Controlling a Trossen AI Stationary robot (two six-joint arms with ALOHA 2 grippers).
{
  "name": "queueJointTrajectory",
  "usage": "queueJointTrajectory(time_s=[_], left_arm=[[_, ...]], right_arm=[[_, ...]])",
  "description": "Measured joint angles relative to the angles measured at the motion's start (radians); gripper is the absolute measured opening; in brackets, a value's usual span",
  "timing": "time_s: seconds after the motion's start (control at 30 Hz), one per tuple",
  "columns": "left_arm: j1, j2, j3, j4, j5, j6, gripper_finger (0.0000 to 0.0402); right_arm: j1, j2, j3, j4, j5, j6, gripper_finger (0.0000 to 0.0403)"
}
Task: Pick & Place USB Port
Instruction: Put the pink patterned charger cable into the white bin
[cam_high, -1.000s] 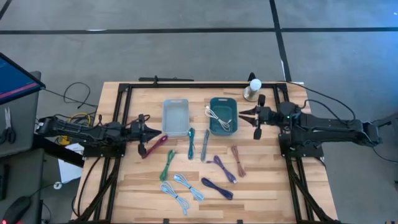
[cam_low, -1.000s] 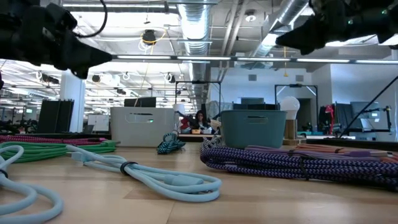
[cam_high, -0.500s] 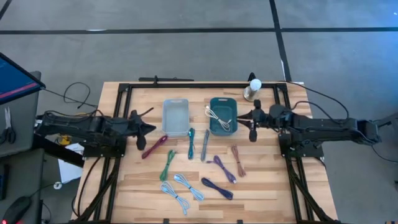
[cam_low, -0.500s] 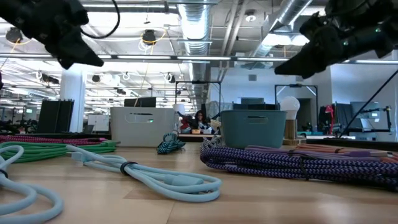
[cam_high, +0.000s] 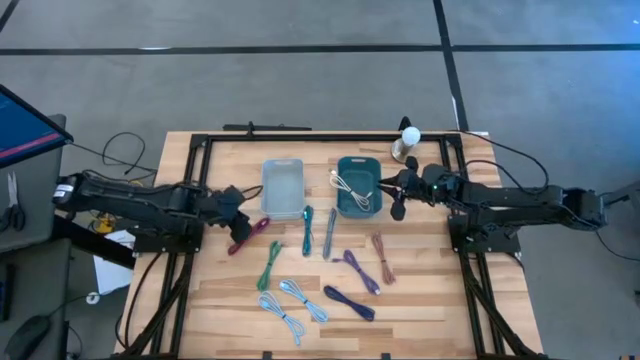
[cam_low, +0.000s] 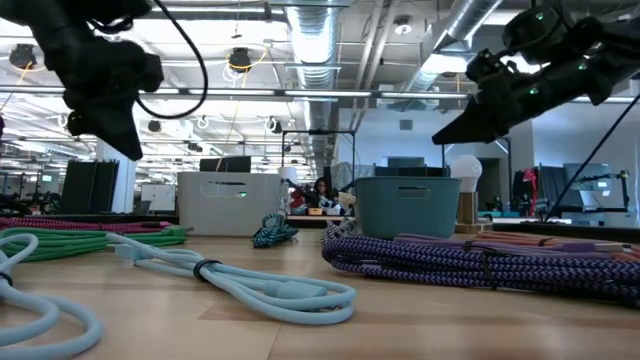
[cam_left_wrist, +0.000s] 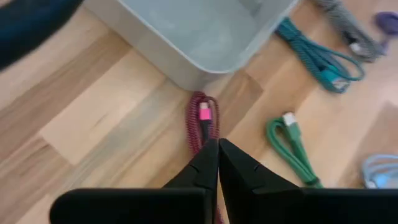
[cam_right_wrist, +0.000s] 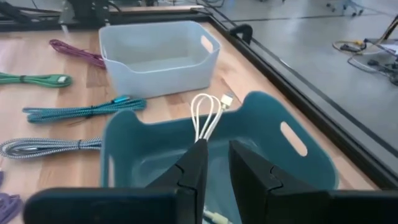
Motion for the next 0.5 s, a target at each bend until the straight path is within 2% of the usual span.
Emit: queueJointTrajectory(time_s=[0.27,0.37,0.5], left_arm=[[0.068,0.093,0.004,-0.002,0.003,0.07,0.0012],[0.074,0.116,0.004,0.0,0.046,0.087,0.0013],[0.076,0.154,0.004,0.002,0.068,0.081,0.0032]], right_arm=[[-0.012,-0.001,0.0,-0.002,0.0,0.003,0.0059],[-0.012,-0.003,0.0,-0.003,0.0,0.003,0.0059],[-0.012,-0.003,0.0,-0.003,0.0,-0.004,0.0059]])
